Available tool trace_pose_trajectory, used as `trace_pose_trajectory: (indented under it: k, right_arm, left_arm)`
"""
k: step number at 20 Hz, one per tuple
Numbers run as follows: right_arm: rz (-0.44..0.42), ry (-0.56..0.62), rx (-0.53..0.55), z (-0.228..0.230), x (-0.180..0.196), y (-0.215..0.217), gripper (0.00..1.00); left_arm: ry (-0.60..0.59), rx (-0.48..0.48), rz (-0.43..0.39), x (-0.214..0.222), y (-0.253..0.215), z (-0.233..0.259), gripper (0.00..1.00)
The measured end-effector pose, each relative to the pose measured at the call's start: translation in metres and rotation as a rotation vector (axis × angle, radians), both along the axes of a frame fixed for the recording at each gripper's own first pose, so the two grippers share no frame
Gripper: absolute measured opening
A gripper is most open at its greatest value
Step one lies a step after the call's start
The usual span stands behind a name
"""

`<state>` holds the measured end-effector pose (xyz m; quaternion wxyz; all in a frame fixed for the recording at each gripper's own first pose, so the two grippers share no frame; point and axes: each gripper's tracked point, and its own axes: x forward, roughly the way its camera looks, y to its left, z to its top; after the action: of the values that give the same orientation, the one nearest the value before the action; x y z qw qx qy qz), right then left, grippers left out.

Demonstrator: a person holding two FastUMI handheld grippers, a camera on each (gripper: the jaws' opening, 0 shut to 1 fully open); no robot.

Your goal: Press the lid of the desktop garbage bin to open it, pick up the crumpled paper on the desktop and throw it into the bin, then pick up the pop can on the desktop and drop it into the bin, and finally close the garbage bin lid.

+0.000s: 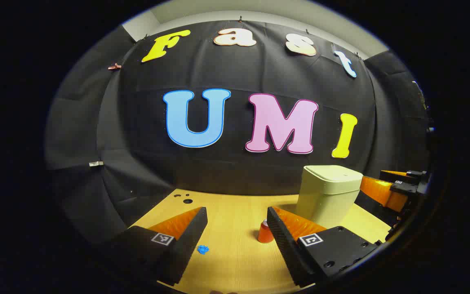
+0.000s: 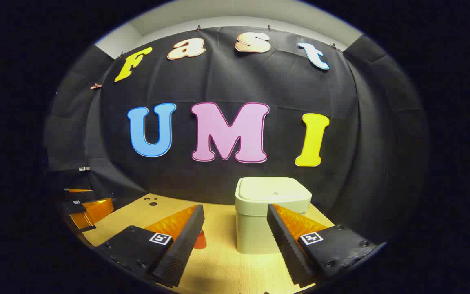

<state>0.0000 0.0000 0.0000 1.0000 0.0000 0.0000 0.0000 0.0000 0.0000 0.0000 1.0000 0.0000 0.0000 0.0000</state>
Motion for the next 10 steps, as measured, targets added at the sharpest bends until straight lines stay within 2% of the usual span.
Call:
trace_pose_trajectory:
  k: [10]
  right_arm:
    - [-0.003, 0.037, -0.001, -0.014, 0.009, -0.012, 0.98]
  left_arm:
    - [0.033, 0.01, -0.031, 0.015, -0.025, -0.012, 0.95]
